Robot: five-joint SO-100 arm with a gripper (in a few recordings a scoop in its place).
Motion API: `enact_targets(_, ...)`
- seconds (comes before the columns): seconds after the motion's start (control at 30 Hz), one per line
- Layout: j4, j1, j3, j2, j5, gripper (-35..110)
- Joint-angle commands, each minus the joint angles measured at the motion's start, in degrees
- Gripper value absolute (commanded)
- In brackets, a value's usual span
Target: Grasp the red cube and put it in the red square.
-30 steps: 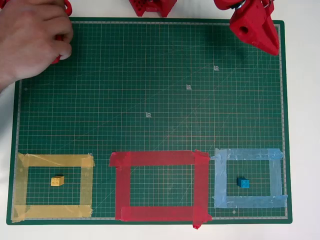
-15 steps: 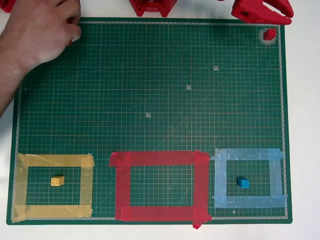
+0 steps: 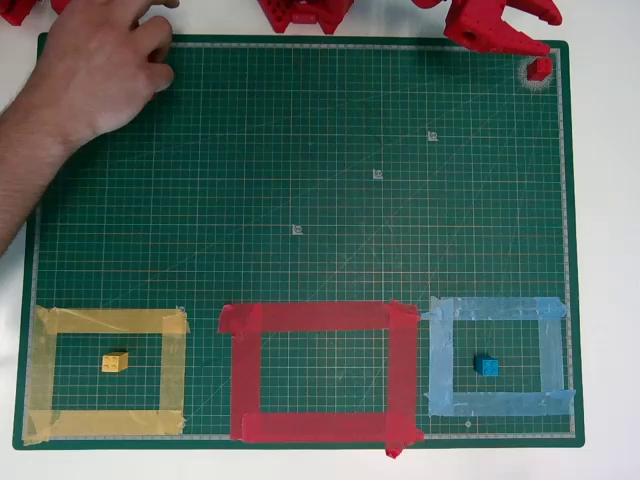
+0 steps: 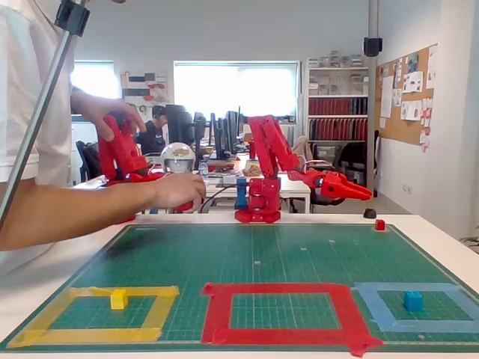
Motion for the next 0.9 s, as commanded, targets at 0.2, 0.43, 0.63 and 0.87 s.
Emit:
enact_targets(0.2, -17.93, -1.67, -2.37, -16.17, 0.35, 18)
enact_targets(0.43, -20.92, -1.32, -11.87, -27.07, 0.35, 18)
enact_targets(0.63, -22.5, -1.41, -17.31, -32.43, 0.0, 18)
enact_targets(0.87, -23.55, -2.29, -16.7, -33.4, 0.26, 18)
